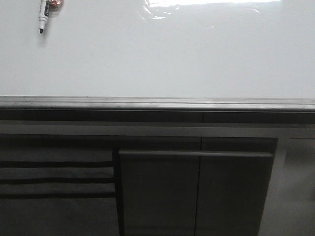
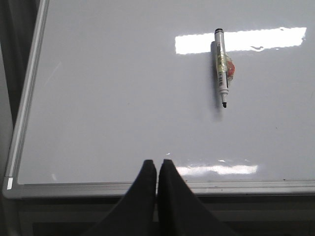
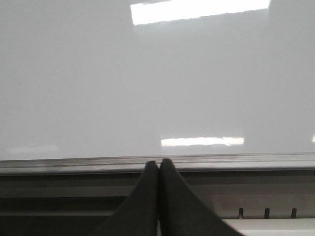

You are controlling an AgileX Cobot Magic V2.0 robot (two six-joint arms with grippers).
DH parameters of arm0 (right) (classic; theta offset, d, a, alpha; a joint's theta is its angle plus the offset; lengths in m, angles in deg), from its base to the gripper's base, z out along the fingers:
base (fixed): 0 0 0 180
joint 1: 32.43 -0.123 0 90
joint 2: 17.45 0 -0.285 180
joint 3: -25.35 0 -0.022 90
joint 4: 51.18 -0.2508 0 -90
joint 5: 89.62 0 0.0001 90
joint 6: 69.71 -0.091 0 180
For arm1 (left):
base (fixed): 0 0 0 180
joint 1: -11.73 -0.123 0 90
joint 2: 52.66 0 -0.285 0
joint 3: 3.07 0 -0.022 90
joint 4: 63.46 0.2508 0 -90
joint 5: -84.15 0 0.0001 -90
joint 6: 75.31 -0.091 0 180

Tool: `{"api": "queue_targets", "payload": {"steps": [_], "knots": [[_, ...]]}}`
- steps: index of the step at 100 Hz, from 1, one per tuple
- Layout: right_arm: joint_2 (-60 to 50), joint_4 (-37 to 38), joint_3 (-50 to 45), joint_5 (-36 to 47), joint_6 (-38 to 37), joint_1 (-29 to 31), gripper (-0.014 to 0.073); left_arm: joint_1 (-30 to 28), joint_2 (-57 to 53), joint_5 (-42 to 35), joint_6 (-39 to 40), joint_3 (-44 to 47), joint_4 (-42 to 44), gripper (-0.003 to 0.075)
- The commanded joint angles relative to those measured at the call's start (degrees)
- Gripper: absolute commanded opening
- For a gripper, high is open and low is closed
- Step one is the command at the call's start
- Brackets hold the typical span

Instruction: Write number 0 on whiteboard

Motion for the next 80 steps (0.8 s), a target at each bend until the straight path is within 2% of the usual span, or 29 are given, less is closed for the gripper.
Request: {"api": "queue_targets", "payload": {"steps": [1, 9, 21, 42, 54, 80], "knots": [[-1.18, 0.1, 4.7, 2.09, 0.33, 0.24, -0.0073, -0.13, -1.51, -3.81, 0.74, -2.36, -2.16, -0.002], [-0.72, 0.1, 9.33, -2.96, 0.33, 0.24, -0.0073, -0.13, -1.25, -1.3, 0.74, -6.39, -2.65, -0.002], [2.69, 0.1, 17.95, -11.31, 0.33, 0.24, -0.0073, -0.13, 1.43, 7.35, 0.74, -14.5, -2.65, -0.002], [13.16, 0.1, 31.72, -23.59, 0.33, 0.24, -0.0073, -0.13, 11.66, 22.31, 0.74, -28.69, 0.43, -0.002], [19.21, 0.1, 37.32, -31.82, 0.33, 0.24, -0.0073, -0.13, 17.43, 30.01, 0.74, -34.34, -0.68, -0.002], [24.9, 0.1, 37.96, -33.05, 0.33, 0.24, -0.0073, -0.13, 22.09, 31.62, 0.74, -34.92, -2.9, -0.002]]}}
